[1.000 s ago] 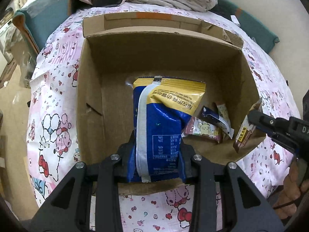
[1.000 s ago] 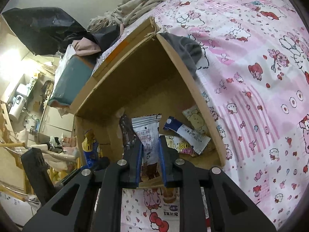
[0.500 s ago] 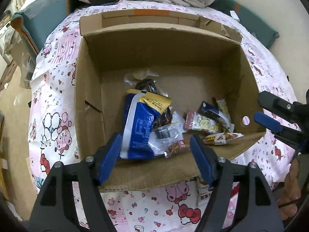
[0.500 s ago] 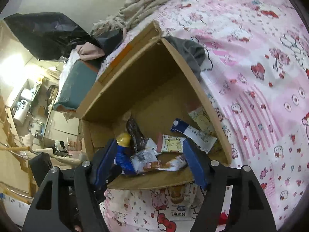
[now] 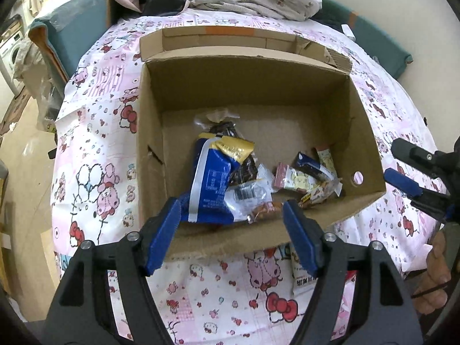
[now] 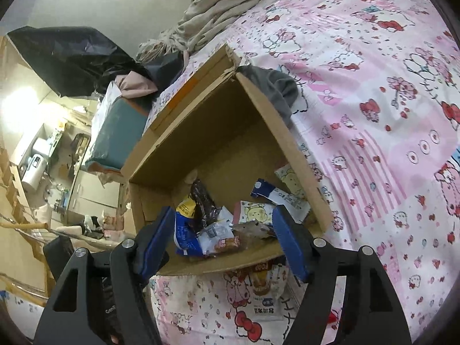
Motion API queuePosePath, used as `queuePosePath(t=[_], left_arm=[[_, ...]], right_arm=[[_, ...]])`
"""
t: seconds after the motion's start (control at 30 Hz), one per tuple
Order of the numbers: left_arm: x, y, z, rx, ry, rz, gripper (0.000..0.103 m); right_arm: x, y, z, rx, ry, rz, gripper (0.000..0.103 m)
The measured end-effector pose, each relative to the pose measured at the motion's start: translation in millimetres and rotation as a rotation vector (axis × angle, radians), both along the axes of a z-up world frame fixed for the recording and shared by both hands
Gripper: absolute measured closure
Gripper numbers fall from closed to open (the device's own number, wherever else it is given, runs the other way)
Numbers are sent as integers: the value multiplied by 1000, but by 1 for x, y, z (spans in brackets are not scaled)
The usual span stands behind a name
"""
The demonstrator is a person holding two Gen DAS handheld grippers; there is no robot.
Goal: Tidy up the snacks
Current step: 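Grasp small red candy packet with left gripper while right grasps white-red bar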
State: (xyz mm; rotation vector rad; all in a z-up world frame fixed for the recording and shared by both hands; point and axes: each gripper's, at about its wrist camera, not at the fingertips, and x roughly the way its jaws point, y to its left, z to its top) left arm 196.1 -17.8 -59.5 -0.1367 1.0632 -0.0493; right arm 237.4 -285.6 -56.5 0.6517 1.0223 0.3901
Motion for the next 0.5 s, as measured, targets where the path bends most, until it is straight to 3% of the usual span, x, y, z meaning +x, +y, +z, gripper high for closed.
queuePosePath(t=[0.13, 0.3, 0.5], left_arm=[[-13, 3, 2, -3, -6, 12, 33], [-39, 14, 6, -92, -27, 71, 33], [-69, 11, -17, -203, 37, 169, 34]], right_arm=[[-11, -9, 3, -10, 8, -18, 29], [-34, -31, 6, -14, 30, -93, 29], [-63, -56, -16, 43, 145, -176, 29]])
